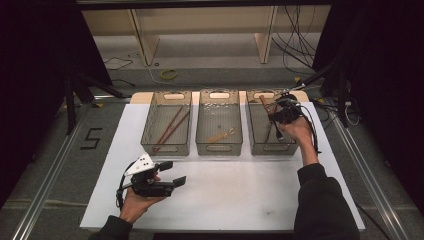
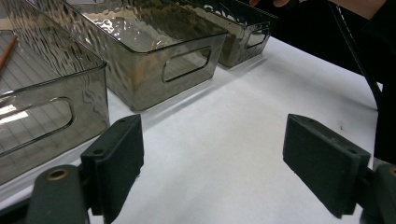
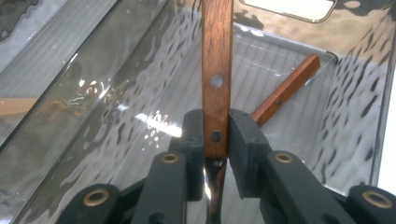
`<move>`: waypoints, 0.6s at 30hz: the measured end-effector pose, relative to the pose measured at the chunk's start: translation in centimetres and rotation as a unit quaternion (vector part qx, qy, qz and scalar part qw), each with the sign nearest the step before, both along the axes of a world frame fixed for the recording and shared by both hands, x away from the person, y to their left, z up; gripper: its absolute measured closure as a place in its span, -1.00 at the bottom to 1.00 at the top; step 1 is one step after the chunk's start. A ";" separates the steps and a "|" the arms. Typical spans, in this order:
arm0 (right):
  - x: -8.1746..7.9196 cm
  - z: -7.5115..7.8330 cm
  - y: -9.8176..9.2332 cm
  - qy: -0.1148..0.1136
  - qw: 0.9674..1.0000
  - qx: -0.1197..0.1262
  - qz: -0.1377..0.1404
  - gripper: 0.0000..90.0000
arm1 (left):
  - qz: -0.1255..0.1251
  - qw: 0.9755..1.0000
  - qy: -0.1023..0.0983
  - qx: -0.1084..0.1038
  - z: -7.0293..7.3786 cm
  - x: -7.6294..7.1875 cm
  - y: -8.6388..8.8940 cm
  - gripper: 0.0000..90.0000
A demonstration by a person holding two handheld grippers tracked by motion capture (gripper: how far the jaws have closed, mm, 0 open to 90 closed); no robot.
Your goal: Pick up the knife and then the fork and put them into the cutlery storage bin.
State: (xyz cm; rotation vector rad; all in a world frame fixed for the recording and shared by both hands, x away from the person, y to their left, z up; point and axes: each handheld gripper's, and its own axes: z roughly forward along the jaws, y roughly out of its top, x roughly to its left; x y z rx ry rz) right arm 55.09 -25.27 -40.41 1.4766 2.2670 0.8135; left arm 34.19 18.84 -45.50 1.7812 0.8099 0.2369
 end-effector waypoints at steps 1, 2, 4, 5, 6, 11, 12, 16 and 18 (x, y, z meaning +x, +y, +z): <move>0.0 -0.1 0.0 0.004 1.000 0.000 0.000 0.70 | 0.000 1.000 0.000 0.000 0.0 0.0 0.0 -0.56; 0.0 -0.1 0.1 0.007 1.000 -0.001 0.000 0.70 | 0.000 1.000 0.000 0.000 0.0 0.0 0.0 -0.56; 0.1 -0.2 0.1 0.012 1.000 0.003 0.002 0.62 | 0.000 1.000 0.000 0.000 0.0 0.0 0.0 -0.56; 0.1 -0.1 0.1 0.010 1.000 0.006 0.002 0.55 | 0.000 1.000 0.000 0.000 0.0 0.0 0.0 -0.56; 0.1 0.1 0.1 0.003 1.000 0.009 0.000 0.46 | 0.001 1.000 0.001 0.000 0.0 0.0 0.0 -0.56; 0.0 0.9 0.1 -0.006 1.000 0.019 -0.004 0.21 | 0.000 1.000 0.000 0.000 0.0 0.0 0.0 -0.56; -0.1 0.9 0.1 -0.006 1.000 0.022 -0.005 0.18 | 0.000 1.000 0.000 0.000 0.0 0.0 0.0 -0.56; -0.2 0.9 0.1 -0.005 1.000 0.028 -0.003 0.12 | 0.000 1.000 0.000 0.001 0.0 0.0 0.0 -0.56; -0.3 0.9 0.1 -0.004 0.999 0.033 -0.004 0.09 | 0.000 1.000 0.001 0.001 0.0 0.0 0.0 -0.56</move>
